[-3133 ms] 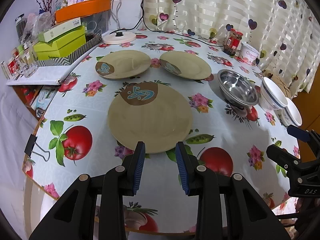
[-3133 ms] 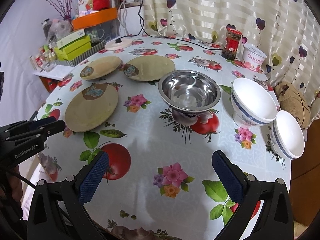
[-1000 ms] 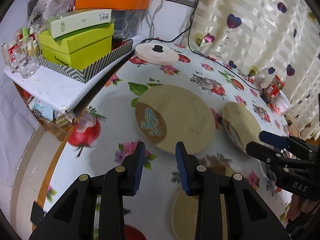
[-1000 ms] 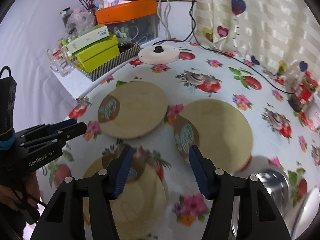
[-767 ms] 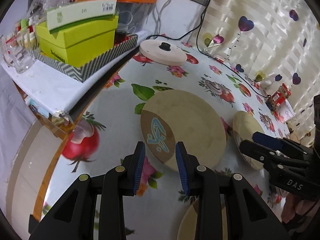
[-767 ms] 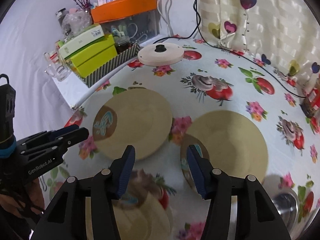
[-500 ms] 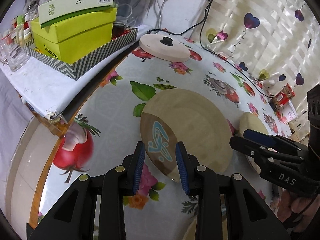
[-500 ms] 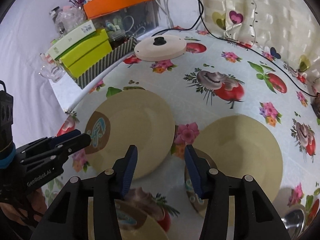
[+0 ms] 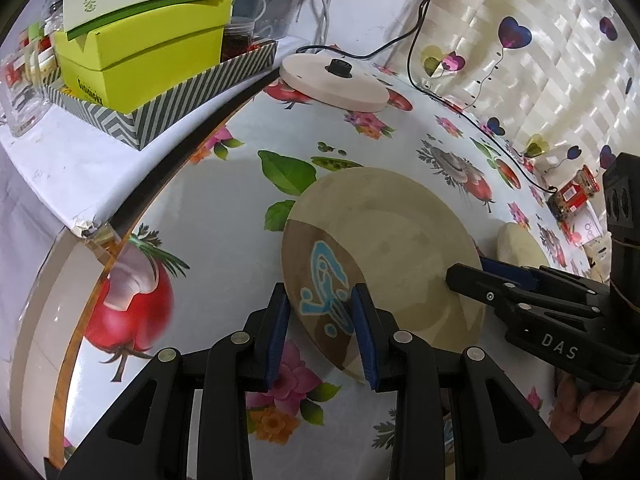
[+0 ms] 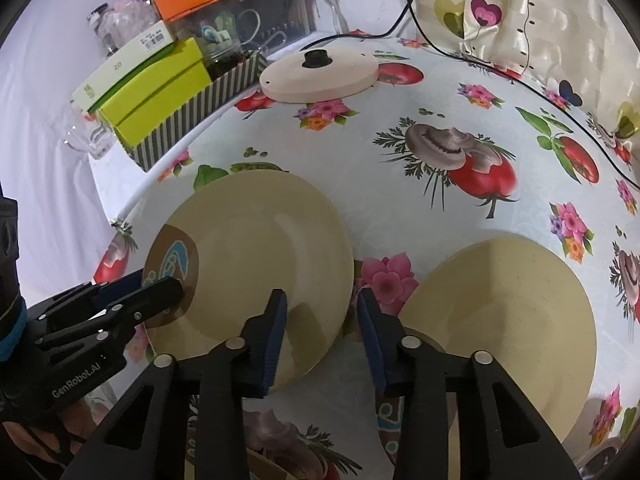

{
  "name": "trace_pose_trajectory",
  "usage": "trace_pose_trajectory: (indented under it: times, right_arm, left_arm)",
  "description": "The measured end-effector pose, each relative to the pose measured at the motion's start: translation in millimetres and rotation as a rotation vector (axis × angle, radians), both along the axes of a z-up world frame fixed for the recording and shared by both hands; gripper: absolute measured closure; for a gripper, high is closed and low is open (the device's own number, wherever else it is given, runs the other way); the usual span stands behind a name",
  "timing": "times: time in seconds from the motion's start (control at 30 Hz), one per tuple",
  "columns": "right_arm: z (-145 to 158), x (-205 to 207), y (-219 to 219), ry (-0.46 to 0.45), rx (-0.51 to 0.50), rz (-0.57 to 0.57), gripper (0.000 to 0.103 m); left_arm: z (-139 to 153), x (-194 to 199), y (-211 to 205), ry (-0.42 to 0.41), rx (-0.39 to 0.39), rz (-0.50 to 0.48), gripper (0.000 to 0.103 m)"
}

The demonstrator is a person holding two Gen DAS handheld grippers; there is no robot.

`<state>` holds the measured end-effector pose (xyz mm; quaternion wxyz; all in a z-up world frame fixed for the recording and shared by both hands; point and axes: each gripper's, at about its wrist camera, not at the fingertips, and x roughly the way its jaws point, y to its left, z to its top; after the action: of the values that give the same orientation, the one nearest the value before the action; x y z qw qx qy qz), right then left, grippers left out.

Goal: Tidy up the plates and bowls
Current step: 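Lift the beige plate off the cloth with the left tool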

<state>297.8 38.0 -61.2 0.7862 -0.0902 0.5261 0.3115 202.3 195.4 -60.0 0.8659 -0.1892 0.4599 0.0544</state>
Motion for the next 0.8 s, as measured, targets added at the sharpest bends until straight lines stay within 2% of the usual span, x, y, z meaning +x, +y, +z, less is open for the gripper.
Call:
trace_pose_trajectory:
  times: [0.4,0.8]
  right_arm:
    - [0.6,1.2,0.9,0.006,0.009,-0.013,0.074]
    - [23.9,-15.0,-5.0,-0.018,0.021,-0.013,0.074]
  left_arm:
    - [4.7,-6.5,0.3,-0.012,-0.013,0.003,0.070]
    - [28.8,-26.5,-7.2,-0.046,-0.005,0.000,0.070]
